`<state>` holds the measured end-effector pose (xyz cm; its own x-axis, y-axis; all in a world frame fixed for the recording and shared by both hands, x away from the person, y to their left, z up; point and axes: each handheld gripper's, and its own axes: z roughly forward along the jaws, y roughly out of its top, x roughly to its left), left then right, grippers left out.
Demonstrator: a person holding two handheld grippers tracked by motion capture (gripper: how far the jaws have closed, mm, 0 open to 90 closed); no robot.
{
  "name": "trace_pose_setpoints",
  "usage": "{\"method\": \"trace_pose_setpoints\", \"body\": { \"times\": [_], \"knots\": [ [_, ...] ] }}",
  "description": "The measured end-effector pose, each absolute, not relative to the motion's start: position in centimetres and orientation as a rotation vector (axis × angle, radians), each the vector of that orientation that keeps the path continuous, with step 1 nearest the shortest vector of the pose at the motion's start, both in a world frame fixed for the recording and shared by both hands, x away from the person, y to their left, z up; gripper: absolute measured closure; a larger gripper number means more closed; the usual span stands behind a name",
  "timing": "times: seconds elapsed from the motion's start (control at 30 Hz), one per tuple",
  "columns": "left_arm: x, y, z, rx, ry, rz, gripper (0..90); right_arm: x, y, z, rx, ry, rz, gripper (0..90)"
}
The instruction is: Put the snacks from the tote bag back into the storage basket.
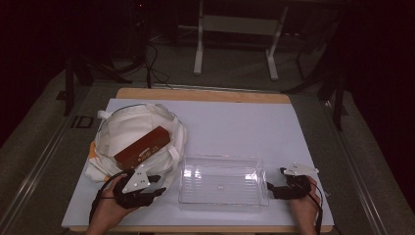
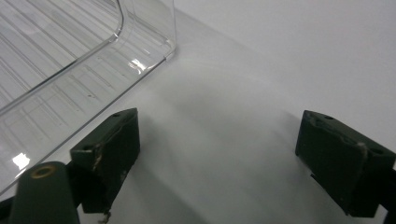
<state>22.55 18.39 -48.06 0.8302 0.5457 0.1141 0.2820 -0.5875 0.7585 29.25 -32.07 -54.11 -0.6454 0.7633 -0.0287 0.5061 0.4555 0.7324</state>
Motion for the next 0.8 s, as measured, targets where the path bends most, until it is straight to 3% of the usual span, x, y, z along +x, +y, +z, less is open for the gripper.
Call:
{"method": "trace_pose_setpoints", "body": {
  "times": [0.8],
  "knots": [
    [23.1, 20.1, -45.1, 2.157, 0.614, 0.489, 55.0, 28.6, -32.5, -53.9, 0.979, 2.349, 1.123, 14.8]
  ]
}}
